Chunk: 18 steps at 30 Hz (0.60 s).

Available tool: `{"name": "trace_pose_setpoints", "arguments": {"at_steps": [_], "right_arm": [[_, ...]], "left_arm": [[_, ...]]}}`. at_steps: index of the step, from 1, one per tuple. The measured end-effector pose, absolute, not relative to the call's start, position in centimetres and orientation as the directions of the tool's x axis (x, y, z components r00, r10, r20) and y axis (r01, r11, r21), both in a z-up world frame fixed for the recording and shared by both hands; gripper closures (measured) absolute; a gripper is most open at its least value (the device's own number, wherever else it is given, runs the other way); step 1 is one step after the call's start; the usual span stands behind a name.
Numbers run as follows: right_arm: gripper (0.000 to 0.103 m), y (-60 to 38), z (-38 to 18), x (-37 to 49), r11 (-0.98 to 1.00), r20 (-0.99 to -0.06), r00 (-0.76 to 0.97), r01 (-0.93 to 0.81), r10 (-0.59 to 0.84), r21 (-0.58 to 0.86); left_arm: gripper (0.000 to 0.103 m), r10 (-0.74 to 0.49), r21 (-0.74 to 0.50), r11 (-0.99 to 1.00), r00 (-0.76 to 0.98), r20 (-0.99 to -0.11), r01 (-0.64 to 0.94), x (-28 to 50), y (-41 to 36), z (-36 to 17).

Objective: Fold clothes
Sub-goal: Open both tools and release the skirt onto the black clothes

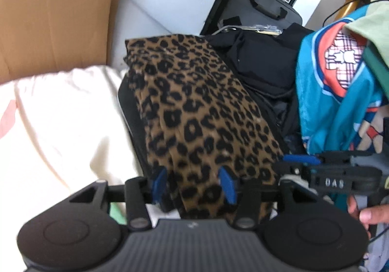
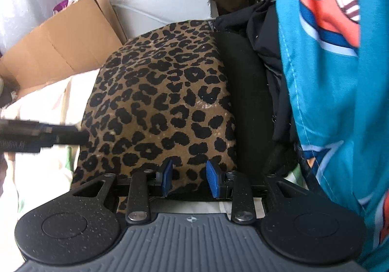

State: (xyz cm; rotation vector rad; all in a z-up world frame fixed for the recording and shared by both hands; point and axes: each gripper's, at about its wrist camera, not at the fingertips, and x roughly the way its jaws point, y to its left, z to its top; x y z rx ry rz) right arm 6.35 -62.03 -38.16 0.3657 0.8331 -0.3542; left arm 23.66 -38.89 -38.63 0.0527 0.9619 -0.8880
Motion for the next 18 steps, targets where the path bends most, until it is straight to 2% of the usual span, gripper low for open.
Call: {"name": "trace_pose_setpoints", "arguments": {"at_steps": [9, 18], "right_arm": [[0.065, -60.1, -37.5, 5.3, 0.872, -0.756, 0.643, 0.432, -0.121, 0.229], [0.065, -58.8, -40.2, 4.5, 0.835, -0.772, 0.635, 0.446, -0.041, 0.322]], "left_arm": [[0.039, -0.636, -0.394, 0.669, 0.211, -0.743, 0.629, 21.5, -37.9, -40.9], [0.039, -0.643, -0.448, 0.662, 0.148, -0.751, 0.601, 19.4, -37.4, -43.5]]}}
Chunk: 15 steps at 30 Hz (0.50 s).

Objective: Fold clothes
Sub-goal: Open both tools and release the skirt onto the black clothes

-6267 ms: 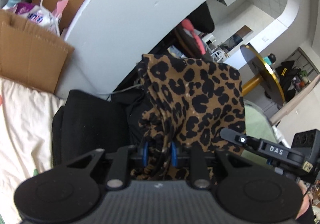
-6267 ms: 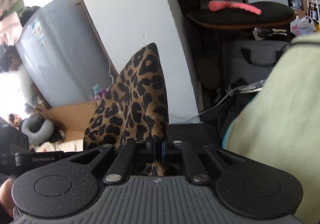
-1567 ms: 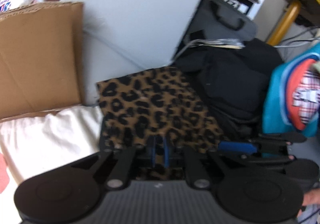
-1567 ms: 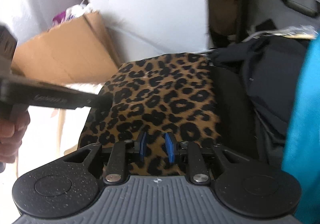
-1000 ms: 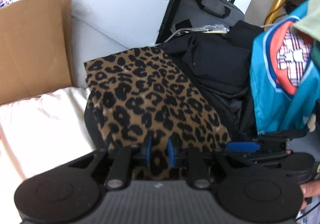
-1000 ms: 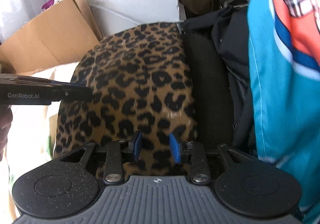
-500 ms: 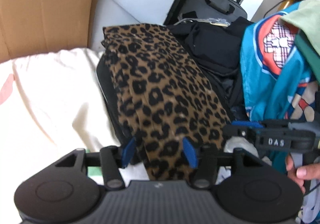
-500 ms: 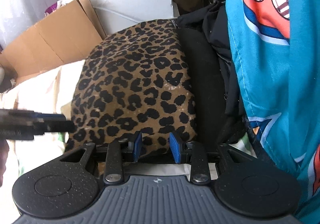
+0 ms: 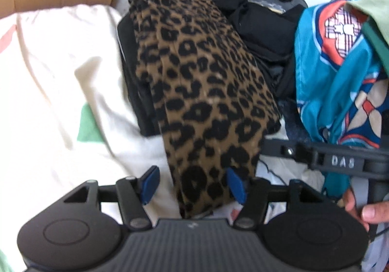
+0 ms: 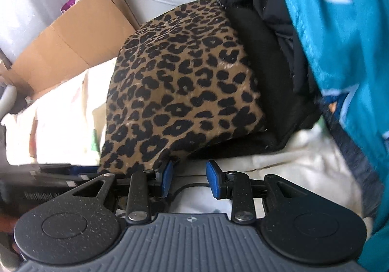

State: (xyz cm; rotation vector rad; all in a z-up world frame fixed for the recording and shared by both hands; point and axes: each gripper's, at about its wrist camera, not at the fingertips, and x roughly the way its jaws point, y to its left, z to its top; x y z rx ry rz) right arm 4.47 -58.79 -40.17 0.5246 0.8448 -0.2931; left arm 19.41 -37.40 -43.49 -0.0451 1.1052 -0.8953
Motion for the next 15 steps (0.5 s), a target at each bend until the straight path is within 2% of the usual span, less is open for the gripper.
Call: {"name": "trace_pose_setpoints", "arguments": {"at_steps": [3, 5, 6, 13, 15], "right_arm": [[0.065, -58.5, -40.9, 4.7, 0.82, -0.77, 0.638, 0.458, -0.033, 0.344], [0.065, -58.4, -41.5, 4.8, 0.813, -0.773, 0.633, 0.467, -0.033, 0.348], [0.065, -58.3, -41.7, 4.8, 0.81, -0.775, 0.632, 0.47, -0.03, 0.351], [0.065, -58.2, -41.2, 3.5, 0.807, -0.761, 0.649, 0.454, -0.008, 0.378], [0.065, -58.3, -40.8, 3.1, 0.805, -0.748, 0.664, 0.439, 0.01, 0.4]], "left_arm": [[0.043, -0.653, -0.458, 0.657, 0.149, -0.743, 0.599, 18.9, -37.2, -43.8], [0.06, -0.651, -0.466, 0.66, 0.139, -0.746, 0.589, 18.7, -37.1, -43.9], [0.073, -0.65, -0.47, 0.661, 0.134, -0.748, 0.585, 18.7, -37.0, -44.0], [0.094, -0.674, -0.541, 0.659, 0.091, -0.733, 0.522, 19.4, -35.1, -44.0], [0.095, -0.676, -0.544, 0.656, 0.086, -0.732, 0.524, 19.4, -34.8, -43.8]]}}
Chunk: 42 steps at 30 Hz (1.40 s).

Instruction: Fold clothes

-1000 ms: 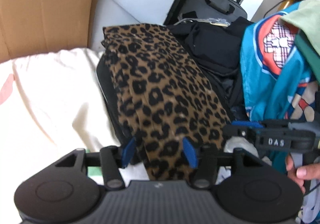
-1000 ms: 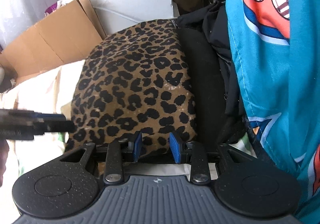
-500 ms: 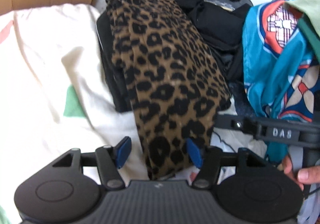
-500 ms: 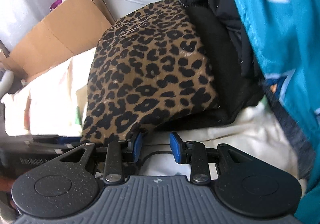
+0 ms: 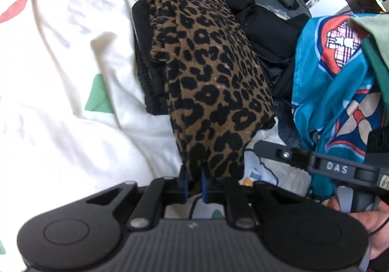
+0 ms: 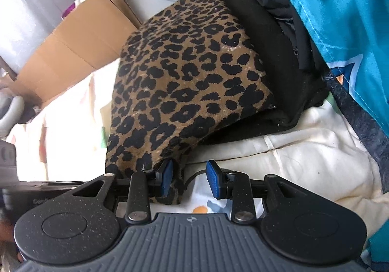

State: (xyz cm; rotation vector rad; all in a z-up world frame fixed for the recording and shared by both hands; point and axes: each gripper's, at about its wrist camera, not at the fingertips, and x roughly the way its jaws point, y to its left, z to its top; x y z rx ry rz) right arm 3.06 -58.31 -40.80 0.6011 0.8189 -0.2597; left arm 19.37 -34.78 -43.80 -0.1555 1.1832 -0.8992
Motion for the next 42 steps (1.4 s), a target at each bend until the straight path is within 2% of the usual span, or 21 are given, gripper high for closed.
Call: {"name": "trace_pose_setpoints", "arguments": {"at_steps": [6, 12, 18, 19, 23, 25, 29, 31, 36, 38, 39, 42], "right_arm": [[0.065, -58.3, -40.2, 3.5, 0.791, -0.713, 0.701, 0.417, 0.034, 0.448], [0.065, -59.1, -41.9, 4.8, 0.762, -0.762, 0.648, 0.501, -0.017, 0.41], [0.065, -58.4, -42.9, 4.9, 0.79, -0.801, 0.599, 0.492, -0.003, 0.365], [0.065, -58.3, -42.9, 4.8, 0.794, -0.806, 0.592, 0.491, -0.001, 0.359], [0.065, -58.2, -42.8, 4.1, 0.801, -0.823, 0.568, 0.492, 0.002, 0.342], [0.065, -58.0, -42.1, 3.8, 0.802, -0.823, 0.568, 0.493, -0.002, 0.338], [0.065, -57.6, -40.6, 3.1, 0.801, -0.819, 0.574, 0.495, -0.012, 0.336], [0.065, -57.5, -39.6, 2.9, 0.794, -0.815, 0.58, 0.502, -0.015, 0.343], [0.064, -57.0, -36.6, 2.7, 0.779, -0.81, 0.586, 0.516, -0.018, 0.356], [0.053, -57.0, -35.2, 2.8, 0.772, -0.81, 0.585, 0.531, -0.036, 0.349], [0.043, -57.0, -34.5, 2.9, 0.769, -0.809, 0.585, 0.539, -0.048, 0.344], [0.031, -57.0, -32.5, 2.9, 0.761, -0.809, 0.583, 0.559, -0.078, 0.329]], "left_arm": [[0.095, -0.673, -0.535, 0.65, 0.082, -0.735, 0.54, 19.2, -34.8, -43.4], [0.095, -0.664, -0.528, 0.649, 0.07, -0.744, 0.548, 19.4, -35.1, -43.4], [0.093, -0.644, -0.516, 0.661, 0.059, -0.763, 0.545, 19.4, -35.2, -43.2], [0.087, -0.639, -0.513, 0.664, 0.057, -0.767, 0.544, 19.4, -35.2, -43.2], [0.075, -0.62, -0.495, 0.675, 0.056, -0.783, 0.547, 19.1, -34.9, -42.7], [0.064, -0.613, -0.487, 0.679, 0.059, -0.788, 0.549, 19.0, -34.8, -42.3], [0.059, -0.597, -0.468, 0.69, 0.068, -0.8, 0.552, 19.0, -34.3, -40.9], [0.05, -0.589, -0.457, 0.698, 0.079, -0.804, 0.552, 19.1, -34.1, -39.8], [0.038, -0.563, -0.422, 0.72, 0.108, -0.82, 0.552, 19.3, -33.8, -36.6], [0.037, -0.547, -0.403, 0.732, 0.12, -0.829, 0.549, 19.4, -33.6, -35.2], [0.035, -0.54, -0.396, 0.737, 0.125, -0.832, 0.547, 19.5, -33.4, -34.5], [0.019, -0.528, -0.376, 0.749, 0.149, -0.836, 0.546, 19.5, -32.9, -32.3]]}}
